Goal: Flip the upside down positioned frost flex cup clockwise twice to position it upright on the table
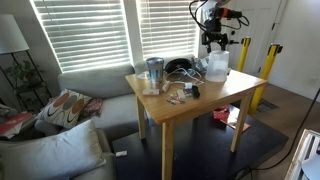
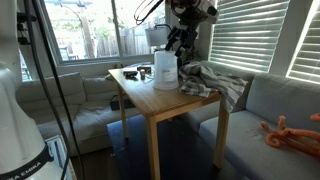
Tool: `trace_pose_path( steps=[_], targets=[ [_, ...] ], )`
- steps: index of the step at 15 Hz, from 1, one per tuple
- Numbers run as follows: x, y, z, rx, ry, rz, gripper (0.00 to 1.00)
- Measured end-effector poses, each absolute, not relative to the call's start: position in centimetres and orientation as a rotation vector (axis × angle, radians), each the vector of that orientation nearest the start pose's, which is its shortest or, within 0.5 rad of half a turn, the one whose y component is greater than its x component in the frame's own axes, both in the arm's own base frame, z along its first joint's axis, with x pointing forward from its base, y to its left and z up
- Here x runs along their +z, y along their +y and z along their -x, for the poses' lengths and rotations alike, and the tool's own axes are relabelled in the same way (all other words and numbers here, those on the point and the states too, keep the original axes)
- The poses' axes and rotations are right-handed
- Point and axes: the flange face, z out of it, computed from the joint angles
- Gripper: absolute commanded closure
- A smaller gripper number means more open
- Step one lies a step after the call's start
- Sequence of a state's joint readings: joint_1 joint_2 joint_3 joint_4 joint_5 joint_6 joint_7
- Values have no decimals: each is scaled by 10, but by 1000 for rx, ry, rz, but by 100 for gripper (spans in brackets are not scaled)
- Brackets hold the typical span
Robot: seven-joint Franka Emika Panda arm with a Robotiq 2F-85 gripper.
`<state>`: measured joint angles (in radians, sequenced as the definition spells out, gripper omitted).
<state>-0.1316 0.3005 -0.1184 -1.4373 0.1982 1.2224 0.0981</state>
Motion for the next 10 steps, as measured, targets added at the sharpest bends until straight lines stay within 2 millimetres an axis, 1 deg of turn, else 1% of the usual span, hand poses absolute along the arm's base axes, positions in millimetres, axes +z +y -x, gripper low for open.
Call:
trace_pose_path(
  steps=[5, 10],
  targets=[
    [482, -108, -580, 816, 478, 2763, 0],
    [471, -106, -572, 955, 477, 2725, 0]
  ],
)
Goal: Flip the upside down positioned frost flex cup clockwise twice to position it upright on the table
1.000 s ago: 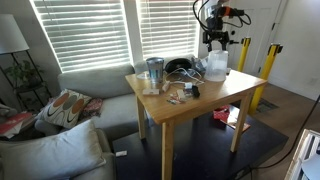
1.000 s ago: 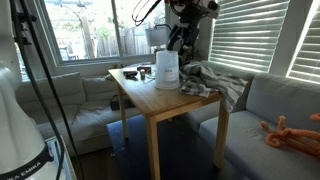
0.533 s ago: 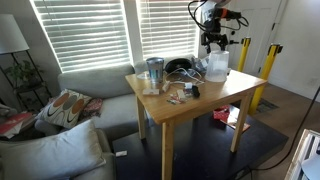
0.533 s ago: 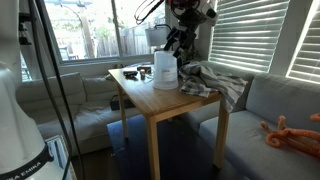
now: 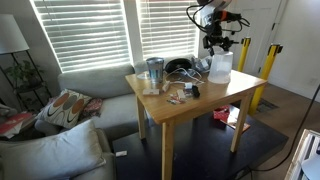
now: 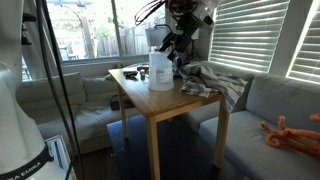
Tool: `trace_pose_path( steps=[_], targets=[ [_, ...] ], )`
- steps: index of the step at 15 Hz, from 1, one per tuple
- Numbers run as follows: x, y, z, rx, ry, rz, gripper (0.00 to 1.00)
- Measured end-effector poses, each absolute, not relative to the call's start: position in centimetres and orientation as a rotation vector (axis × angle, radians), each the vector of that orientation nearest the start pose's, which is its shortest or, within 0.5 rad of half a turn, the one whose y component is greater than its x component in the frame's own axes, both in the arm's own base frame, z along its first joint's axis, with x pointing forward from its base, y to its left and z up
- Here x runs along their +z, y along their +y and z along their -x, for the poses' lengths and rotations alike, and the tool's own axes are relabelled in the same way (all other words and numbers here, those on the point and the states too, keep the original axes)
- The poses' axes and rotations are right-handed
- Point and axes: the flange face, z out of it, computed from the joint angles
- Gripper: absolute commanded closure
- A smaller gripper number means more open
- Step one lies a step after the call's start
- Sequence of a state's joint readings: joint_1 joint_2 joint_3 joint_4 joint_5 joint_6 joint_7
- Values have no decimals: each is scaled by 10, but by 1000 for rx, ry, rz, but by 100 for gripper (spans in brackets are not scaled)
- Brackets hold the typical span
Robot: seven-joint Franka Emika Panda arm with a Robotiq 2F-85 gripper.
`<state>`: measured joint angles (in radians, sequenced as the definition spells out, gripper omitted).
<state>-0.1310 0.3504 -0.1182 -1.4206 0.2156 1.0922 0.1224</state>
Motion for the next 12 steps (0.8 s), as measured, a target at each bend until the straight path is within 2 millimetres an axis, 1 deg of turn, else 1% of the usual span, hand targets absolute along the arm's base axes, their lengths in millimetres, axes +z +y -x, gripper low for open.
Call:
trace_pose_path(
  steps=[1, 2, 4, 7, 9, 12],
  targets=[
    [469, -105, -570, 981, 477, 2717, 25],
    [467, -104, -569, 1004, 477, 2709, 26],
    [465, -103, -567, 1030, 478, 2700, 36],
    [466, -102, -567, 1032, 481, 2700, 39],
    [467, -102, -568, 1028, 482, 2702, 39],
    [478, -101, -568, 991, 491, 2719, 39]
  ],
)
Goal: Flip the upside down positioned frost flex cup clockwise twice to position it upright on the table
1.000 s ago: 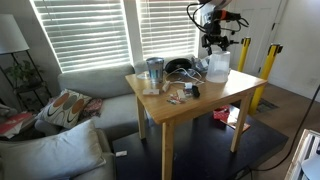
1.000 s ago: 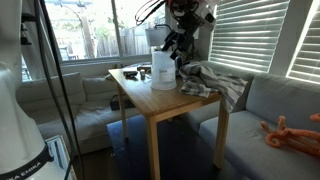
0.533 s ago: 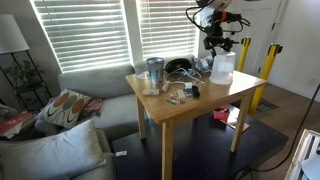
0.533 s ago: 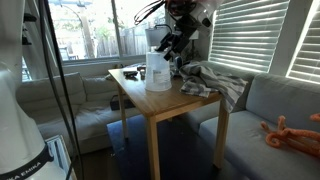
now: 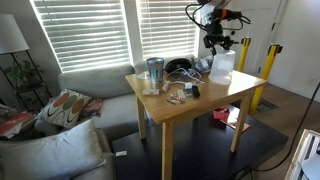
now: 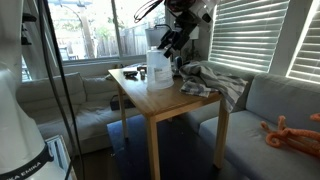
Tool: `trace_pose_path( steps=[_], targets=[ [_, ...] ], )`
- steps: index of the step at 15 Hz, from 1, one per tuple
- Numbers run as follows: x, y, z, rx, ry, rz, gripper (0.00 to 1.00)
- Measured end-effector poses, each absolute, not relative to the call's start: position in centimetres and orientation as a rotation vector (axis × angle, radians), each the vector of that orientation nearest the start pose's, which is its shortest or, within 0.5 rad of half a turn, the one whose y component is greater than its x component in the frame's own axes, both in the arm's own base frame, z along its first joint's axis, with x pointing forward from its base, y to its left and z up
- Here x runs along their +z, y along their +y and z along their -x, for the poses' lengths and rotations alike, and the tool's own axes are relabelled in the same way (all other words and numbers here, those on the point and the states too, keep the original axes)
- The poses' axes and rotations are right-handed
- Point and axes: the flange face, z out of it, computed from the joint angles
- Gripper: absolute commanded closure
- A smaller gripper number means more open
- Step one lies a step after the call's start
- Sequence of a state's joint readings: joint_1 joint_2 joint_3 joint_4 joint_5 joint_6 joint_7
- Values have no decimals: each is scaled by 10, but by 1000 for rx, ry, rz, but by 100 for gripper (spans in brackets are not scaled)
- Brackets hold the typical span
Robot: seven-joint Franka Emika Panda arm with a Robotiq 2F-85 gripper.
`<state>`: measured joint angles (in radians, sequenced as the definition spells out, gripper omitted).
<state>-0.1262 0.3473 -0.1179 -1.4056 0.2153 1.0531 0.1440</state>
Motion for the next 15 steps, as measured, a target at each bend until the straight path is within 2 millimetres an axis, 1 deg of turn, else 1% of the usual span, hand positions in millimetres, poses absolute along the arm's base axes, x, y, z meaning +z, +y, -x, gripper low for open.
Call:
trace_pose_path(
  steps=[1, 3, 5, 7, 8, 10, 12, 14, 15],
  targets=[
    [487, -101, -569, 947, 497, 2746, 39],
    [513, -97, -564, 835, 500, 2839, 39],
    [542, -87, -550, 724, 487, 2945, 39],
    [565, -75, -531, 604, 462, 3047, 39],
    [573, -68, -522, 541, 445, 3093, 14],
    [582, -57, -506, 419, 412, 3161, 14],
    [583, -53, -495, 383, 400, 3176, 14],
    [581, -53, -492, 382, 400, 3179, 14],
    [579, -53, -492, 386, 400, 3179, 39]
  ],
)
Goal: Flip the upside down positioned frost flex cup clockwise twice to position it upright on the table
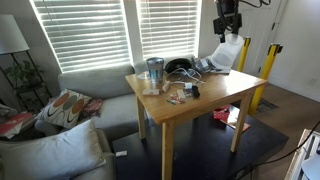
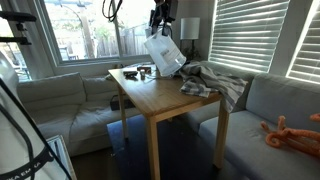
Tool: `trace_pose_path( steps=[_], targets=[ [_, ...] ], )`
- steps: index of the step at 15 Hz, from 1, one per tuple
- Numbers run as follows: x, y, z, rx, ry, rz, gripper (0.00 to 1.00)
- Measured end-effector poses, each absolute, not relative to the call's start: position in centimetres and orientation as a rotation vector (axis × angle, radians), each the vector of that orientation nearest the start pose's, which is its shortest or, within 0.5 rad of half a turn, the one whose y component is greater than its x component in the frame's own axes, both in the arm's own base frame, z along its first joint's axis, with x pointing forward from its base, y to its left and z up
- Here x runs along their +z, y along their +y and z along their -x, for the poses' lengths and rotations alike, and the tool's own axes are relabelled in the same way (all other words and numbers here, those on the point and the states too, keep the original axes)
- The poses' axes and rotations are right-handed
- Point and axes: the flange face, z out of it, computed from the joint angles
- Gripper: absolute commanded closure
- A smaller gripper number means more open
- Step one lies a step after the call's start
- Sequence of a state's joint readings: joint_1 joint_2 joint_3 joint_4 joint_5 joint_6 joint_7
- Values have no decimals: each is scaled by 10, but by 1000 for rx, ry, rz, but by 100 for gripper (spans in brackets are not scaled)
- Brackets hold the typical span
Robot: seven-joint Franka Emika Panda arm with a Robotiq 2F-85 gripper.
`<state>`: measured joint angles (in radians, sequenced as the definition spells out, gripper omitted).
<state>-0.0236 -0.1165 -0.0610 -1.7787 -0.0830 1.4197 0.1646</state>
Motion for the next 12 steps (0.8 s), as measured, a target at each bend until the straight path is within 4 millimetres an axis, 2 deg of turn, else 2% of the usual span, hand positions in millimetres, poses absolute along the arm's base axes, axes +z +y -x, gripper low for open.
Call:
trace_pose_path(
  steps=[2, 4, 7, 10, 12],
  targets=[
    [578, -52, -493, 387, 394, 3180, 39],
    [577, -41, -494, 365, 359, 3193, 39],
    [568, -1, -491, 303, 188, 3222, 39],
    [559, 47, -478, 179, -27, 3248, 39],
    [555, 72, -468, 85, -163, 3262, 39]
  ],
)
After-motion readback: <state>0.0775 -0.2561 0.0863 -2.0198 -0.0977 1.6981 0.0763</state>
